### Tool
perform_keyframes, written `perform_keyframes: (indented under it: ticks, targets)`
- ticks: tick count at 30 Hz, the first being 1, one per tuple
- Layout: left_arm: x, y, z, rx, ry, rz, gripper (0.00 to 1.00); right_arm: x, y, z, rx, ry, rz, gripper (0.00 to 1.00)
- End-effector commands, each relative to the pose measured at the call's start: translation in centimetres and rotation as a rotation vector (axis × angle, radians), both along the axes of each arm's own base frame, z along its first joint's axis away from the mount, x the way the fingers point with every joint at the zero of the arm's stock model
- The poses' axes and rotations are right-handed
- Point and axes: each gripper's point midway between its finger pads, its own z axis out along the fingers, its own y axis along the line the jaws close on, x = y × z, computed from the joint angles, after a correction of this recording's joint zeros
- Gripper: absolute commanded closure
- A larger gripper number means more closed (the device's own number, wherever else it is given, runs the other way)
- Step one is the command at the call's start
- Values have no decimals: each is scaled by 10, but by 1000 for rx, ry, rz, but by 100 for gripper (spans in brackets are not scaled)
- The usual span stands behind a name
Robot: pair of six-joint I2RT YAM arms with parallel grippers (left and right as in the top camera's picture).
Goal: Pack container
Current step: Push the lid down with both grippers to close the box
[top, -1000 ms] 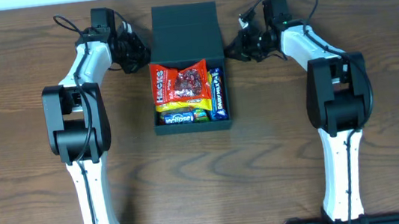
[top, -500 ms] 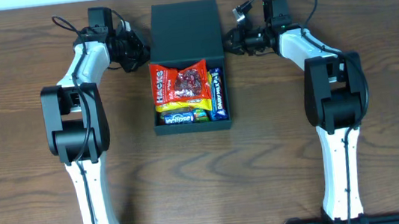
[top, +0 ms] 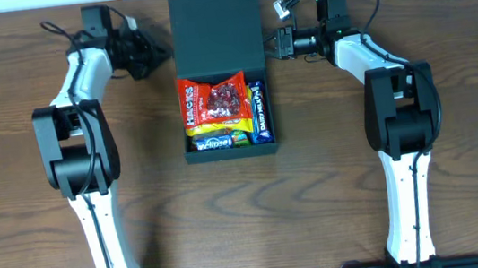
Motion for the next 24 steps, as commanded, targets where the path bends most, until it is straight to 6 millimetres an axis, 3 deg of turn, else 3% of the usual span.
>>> perform_keyframes:
  ticks: [1,8,15,20,24]
  targets:
    - [14,-12,38,-35,-127,-75,94,-7,2,40,54,-118,68,98]
    - [30,-22,93,-79,-261,-124,94,-7,-4,88,54,-253,64,99]
    - [22,-35,129,-178,-328,-215,94,-14,-10,141,57,-365,58,98]
    - [9,-42,164,-207,-417,-295,94,-25,-9,162,86,-392,94,98]
    - [-9,-42,189,-153,-501,-359,94,-34,-7,166,110,-364,129,99]
